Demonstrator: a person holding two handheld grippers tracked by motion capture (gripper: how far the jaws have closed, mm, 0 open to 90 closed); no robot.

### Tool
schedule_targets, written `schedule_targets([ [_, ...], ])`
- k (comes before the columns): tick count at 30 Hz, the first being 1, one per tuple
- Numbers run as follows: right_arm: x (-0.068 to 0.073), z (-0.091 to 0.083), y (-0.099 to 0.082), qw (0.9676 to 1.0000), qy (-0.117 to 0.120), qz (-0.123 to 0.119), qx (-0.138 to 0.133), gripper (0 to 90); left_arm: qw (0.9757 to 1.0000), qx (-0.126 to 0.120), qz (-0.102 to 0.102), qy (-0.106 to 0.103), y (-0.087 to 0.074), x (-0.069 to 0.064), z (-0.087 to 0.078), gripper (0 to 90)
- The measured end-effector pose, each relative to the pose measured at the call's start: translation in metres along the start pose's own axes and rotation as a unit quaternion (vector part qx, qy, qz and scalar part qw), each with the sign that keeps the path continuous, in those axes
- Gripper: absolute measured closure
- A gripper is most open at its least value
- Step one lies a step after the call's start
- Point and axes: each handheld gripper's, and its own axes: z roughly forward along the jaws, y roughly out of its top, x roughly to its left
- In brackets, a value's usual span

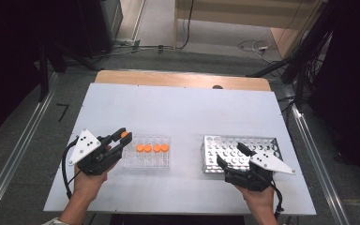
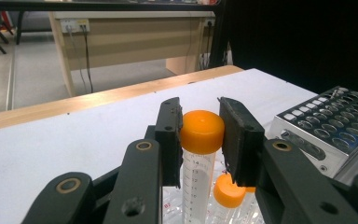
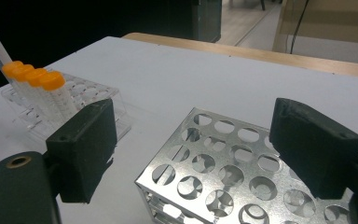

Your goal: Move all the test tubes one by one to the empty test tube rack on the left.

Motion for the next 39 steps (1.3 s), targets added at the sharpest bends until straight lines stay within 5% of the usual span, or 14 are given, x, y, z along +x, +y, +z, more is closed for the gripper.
schedule_targets([
  [27, 0.0, 0.0, -0.001, 1.0, 0.0, 0.0, 0.003, 13.8, 0.9995, 0.026, 0.006, -0.019, -0.03, -0.002, 0.008, 68.7],
  [39, -0.002, 0.0, -0.001, 1.0, -0.005, 0.001, 0.003, 13.9, 0.9989, 0.023, -0.033, -0.023, -0.028, 0.007, 0.005, 44.7],
])
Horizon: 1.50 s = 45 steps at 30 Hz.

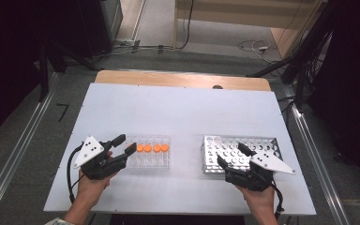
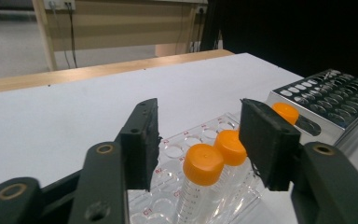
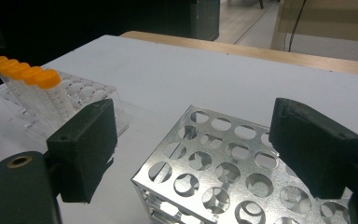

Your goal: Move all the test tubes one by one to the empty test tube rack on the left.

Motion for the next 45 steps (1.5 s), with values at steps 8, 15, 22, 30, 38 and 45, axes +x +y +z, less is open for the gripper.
schedule_targets([
  [8, -0.01, 0.002, -0.004, 0.9998, -0.014, 0.007, 0.007, 13.8, 0.9999, 0.0, -0.012, 0.01, 0.0, 0.004, -0.004, 35.6],
  [15, -0.021, -0.003, -0.006, 0.9994, -0.028, 0.018, 0.005, 13.7, 0.9997, 0.003, -0.016, 0.02, 0.0, 0.006, -0.005, 32.0],
  [22, -0.025, -0.006, -0.006, 0.9992, -0.036, 0.018, 0.004, 13.8, 0.9994, 0.002, -0.018, 0.03, 0.0, 0.007, -0.006, 28.5],
  [30, -0.031, -0.008, -0.008, 0.9986, -0.048, 0.021, 0.007, 13.8, 0.9986, 0.002, -0.023, 0.047, 0.0, 0.011, -0.01, 25.6],
  [38, -0.034, -0.008, -0.009, 0.9983, -0.054, 0.022, 0.009, 13.8, 0.9981, 0.004, -0.026, 0.056, -0.001, 0.013, -0.011, 25.4],
  [45, -0.038, -0.01, -0.01, 0.9979, -0.059, 0.023, 0.008, 13.8, 0.9976, 0.001, -0.028, 0.064, -0.001, 0.017, -0.014, 25.4],
])
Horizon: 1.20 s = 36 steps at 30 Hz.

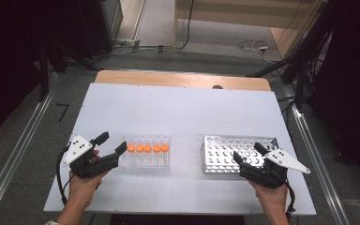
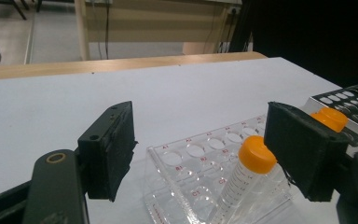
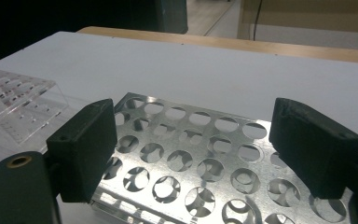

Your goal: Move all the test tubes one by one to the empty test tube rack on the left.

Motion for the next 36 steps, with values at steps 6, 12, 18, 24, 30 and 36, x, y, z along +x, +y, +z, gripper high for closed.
schedule_targets([
  [6, -0.005, -0.003, -0.001, 1.0, -0.007, 0.004, -0.001, 13.8, 1.0, 0.002, -0.001, 0.007, -0.001, 0.003, -0.001, 25.4],
  [12, -0.009, -0.005, -0.002, 0.9999, -0.013, 0.007, -0.001, 13.8, 0.9999, 0.003, 0.0, 0.013, -0.001, 0.004, -0.002, 25.3],
  [18, -0.013, -0.006, -0.003, 0.9998, -0.018, 0.006, -0.002, 13.8, 0.9998, 0.003, -0.001, 0.022, -0.001, 0.006, -0.003, 22.4],
  [24, -0.018, -0.008, -0.004, 0.9996, -0.027, 0.008, 0.0, 13.8, 0.9994, 0.005, -0.003, 0.033, -0.001, 0.008, -0.005, 21.5],
  [30, -0.022, -0.01, -0.005, 0.9994, -0.033, 0.012, 0.001, 13.7, 0.9991, 0.008, -0.005, 0.042, -0.002, 0.011, -0.006, 21.4],
  [36, -0.026, -0.013, -0.005, 0.9991, -0.039, 0.014, 0.0, 13.7, 0.9986, 0.011, -0.006, 0.052, -0.004, 0.014, -0.008, 21.3],
])
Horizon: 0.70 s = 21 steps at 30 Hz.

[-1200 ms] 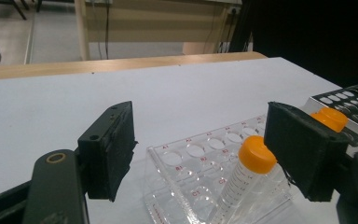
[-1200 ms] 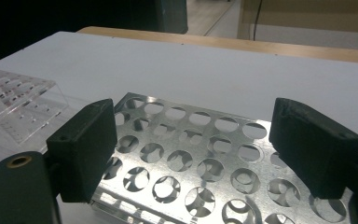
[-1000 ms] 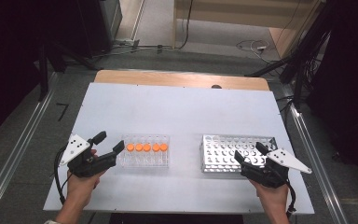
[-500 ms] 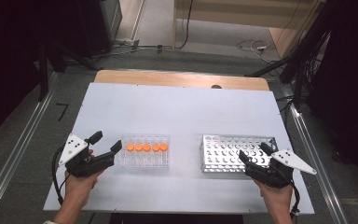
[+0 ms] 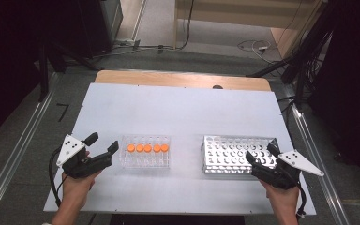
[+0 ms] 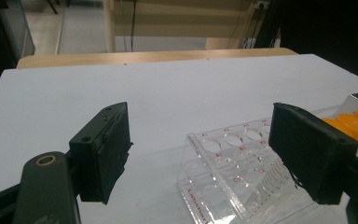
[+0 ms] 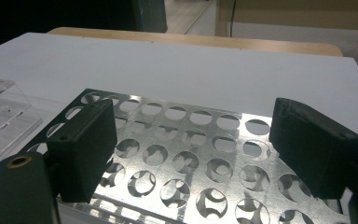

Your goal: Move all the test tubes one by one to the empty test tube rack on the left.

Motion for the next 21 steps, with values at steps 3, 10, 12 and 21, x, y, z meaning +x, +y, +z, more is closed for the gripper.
schedule_targets([
  [3, -0.002, -0.001, 0.0, 1.0, -0.004, 0.002, 0.0, 13.7, 1.0, 0.0, -0.002, 0.003, -0.001, 0.001, -0.001, 20.7],
  [10, -0.006, -0.003, -0.001, 1.0, -0.007, 0.002, 0.001, 13.7, 0.9999, 0.004, -0.003, 0.011, -0.002, 0.004, -0.002, 19.3],
  [12, -0.007, -0.004, -0.002, 1.0, -0.009, 0.003, 0.002, 13.7, 0.9999, 0.005, -0.004, 0.016, -0.002, 0.004, -0.002, 19.3],
  [21, -0.012, -0.007, -0.003, 0.9998, -0.016, 0.008, 0.003, 13.7, 0.9996, 0.006, -0.01, 0.027, -0.004, 0.008, -0.004, 19.2],
])
